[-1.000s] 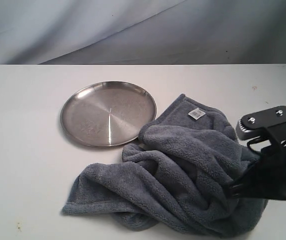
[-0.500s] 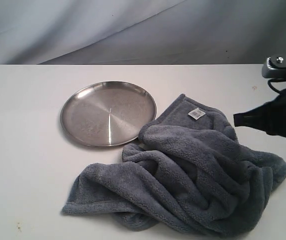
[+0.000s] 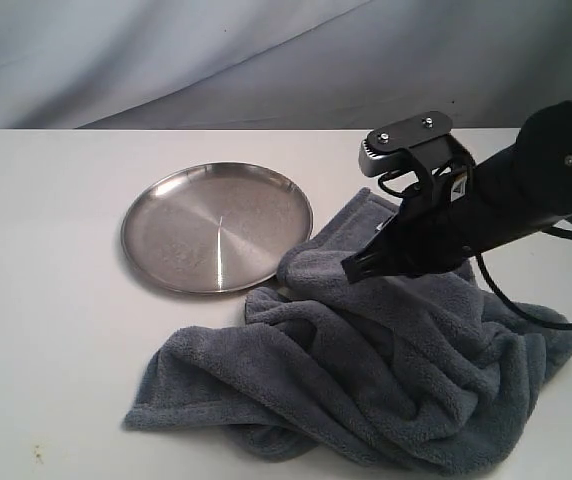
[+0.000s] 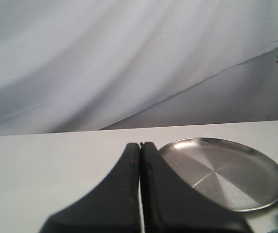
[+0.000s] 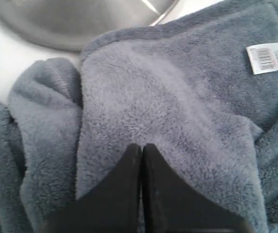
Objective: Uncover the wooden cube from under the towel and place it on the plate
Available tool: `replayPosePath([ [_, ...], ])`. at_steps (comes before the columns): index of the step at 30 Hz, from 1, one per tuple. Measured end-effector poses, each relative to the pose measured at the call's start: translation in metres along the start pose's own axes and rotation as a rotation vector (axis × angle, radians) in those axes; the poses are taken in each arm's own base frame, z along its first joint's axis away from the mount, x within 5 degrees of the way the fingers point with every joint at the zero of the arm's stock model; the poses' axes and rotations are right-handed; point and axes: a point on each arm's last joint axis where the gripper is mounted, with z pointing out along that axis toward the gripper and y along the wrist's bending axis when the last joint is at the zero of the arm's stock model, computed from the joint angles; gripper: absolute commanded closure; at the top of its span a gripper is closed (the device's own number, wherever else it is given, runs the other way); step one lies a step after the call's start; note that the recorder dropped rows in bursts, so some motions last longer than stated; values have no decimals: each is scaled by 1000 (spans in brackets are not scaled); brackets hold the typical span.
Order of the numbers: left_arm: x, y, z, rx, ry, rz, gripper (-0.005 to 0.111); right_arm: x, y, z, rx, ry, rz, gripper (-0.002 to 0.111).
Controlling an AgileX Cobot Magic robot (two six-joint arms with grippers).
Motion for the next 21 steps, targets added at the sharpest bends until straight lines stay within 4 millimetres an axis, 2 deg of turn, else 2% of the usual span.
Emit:
replayPosePath([
  [5, 0, 0, 0, 0, 0, 0, 107, 7, 4, -1, -34, 87, -7, 108],
  [8, 0, 0, 0, 0, 0, 0, 107, 8, 6, -12, -43, 90, -10, 108],
  [11, 0, 0, 0, 0, 0, 0, 107, 5, 8, -32, -46, 49, -17, 93],
  [12, 0, 0, 0, 0, 0, 0, 107, 5, 9, -37, -48, 45, -19, 78],
  [13, 0, 0, 0, 0, 0, 0, 107, 7, 10, -44, -49, 49, -28, 70],
  [15, 0, 0, 0, 0, 0, 0, 107, 9, 9, -46, -41, 76, -49, 37],
  [17, 0, 0, 0, 0, 0, 0, 107, 11, 8, -44, -30, 91, -67, 28],
  [21, 0, 0, 0, 0, 0, 0, 107, 12, 5, -31, -15, 121, -83, 29],
])
